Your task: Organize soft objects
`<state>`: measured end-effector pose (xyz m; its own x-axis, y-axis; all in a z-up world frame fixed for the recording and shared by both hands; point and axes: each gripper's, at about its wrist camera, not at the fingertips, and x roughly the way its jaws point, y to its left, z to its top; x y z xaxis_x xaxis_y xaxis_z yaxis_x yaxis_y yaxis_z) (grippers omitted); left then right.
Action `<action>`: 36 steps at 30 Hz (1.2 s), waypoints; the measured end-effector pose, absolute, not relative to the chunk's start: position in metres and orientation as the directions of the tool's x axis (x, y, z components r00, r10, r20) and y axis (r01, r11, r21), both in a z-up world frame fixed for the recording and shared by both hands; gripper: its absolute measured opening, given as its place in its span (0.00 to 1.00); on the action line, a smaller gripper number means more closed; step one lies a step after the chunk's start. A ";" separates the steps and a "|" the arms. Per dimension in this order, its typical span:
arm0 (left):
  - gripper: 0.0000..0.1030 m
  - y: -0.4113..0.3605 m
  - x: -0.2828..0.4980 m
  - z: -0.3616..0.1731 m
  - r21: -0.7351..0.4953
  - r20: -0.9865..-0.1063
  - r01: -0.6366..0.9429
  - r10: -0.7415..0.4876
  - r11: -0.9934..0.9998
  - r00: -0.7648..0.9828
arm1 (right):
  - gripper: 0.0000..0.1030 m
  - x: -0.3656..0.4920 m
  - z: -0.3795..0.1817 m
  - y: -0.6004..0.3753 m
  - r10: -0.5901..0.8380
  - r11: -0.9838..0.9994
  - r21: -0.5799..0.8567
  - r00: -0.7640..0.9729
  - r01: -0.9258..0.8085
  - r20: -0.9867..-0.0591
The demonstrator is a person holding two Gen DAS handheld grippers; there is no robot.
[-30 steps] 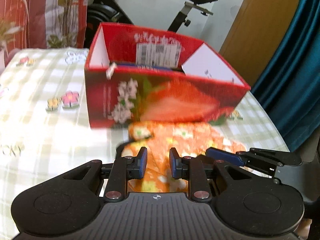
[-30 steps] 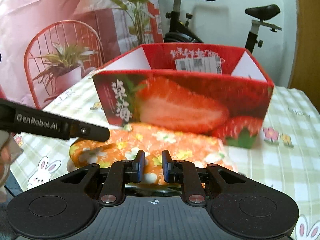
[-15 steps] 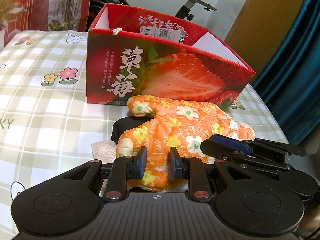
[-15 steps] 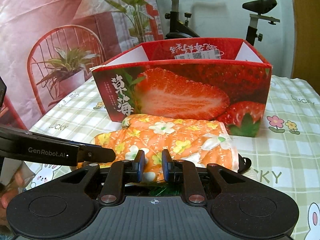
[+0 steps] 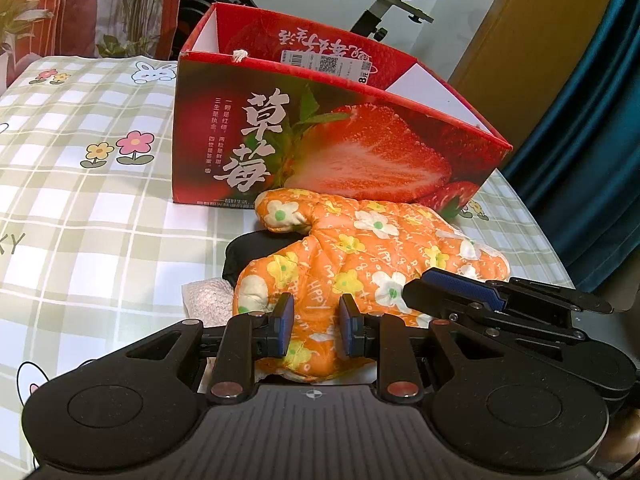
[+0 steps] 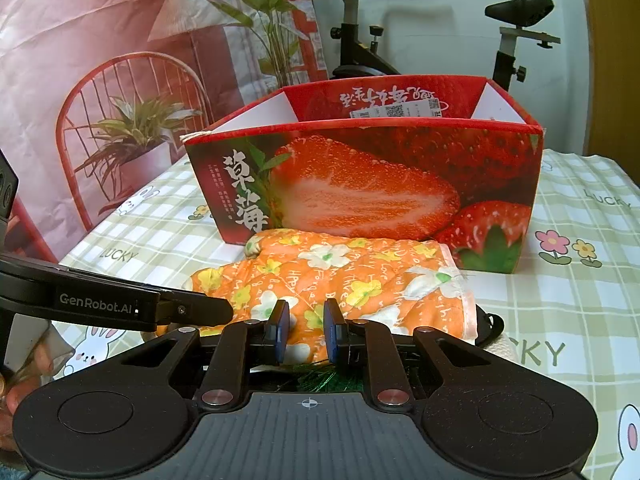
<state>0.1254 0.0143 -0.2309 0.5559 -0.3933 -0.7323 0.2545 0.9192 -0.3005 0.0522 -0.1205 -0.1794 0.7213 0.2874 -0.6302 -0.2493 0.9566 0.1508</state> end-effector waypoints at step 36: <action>0.25 0.009 0.122 -0.231 -0.267 -0.738 0.262 -0.371 0.928 0.564 | 0.54 0.049 -0.179 -0.158 0.107 0.987 0.159 0.793 -0.013 -0.599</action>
